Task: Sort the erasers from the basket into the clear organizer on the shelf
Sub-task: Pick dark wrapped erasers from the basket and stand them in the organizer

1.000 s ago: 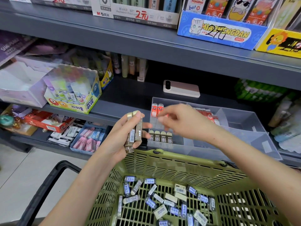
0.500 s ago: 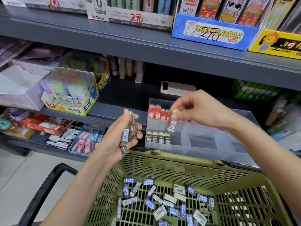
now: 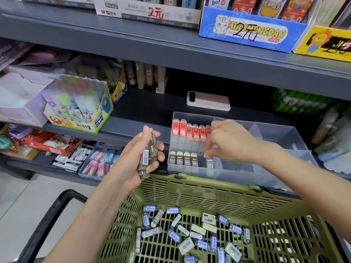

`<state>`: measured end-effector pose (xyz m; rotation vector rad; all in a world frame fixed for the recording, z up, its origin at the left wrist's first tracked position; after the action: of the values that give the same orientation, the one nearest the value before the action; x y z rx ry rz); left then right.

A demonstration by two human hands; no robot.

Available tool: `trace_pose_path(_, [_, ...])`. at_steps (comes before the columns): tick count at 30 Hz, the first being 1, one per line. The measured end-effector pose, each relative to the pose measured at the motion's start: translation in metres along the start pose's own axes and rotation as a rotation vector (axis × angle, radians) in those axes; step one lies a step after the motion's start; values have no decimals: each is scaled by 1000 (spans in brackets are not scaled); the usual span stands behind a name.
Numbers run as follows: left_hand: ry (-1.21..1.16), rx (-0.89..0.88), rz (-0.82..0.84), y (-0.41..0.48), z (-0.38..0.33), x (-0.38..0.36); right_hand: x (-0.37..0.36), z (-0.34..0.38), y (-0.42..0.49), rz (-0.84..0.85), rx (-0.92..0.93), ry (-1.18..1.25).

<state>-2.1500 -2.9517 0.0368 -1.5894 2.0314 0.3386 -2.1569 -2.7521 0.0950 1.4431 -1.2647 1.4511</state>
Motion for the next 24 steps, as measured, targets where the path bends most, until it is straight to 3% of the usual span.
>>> trace_pose_path(4, [-1,2,3,0,1,0,-11,2,-8,15,69,-217])
trace_pose_path(8, [1,23,-1,1,2,0,-13,2,-10,2,77,-264])
trace_pose_path(11, [-12,34,27,0,2,-2,1,11,-9,-142,110,-223])
trace_pose_path(13, [-17,28,62,-1,1,-4,15,18,-9,-280,79,19])
trace_pose_path(16, [-9,38,120,-4,1,-7,30,33,-5,-266,38,528])
trace_pose_path(20, [18,41,247,-9,0,-10,26,57,7,-43,93,629])
trace_pose_path(24, [35,71,298,-12,-1,-12,27,53,8,-50,141,856])
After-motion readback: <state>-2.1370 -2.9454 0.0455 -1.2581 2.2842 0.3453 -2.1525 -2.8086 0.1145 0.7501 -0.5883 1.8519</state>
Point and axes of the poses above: each hand's wrist, its own y-axis towards the middle knuckle, its own x-axis out of the back of the hand, z = x × y, the point moved 3 cm from there along y, towards the middle knuckle, and after that the axes turned 9 degrees about -x, right-handed, at the moved point
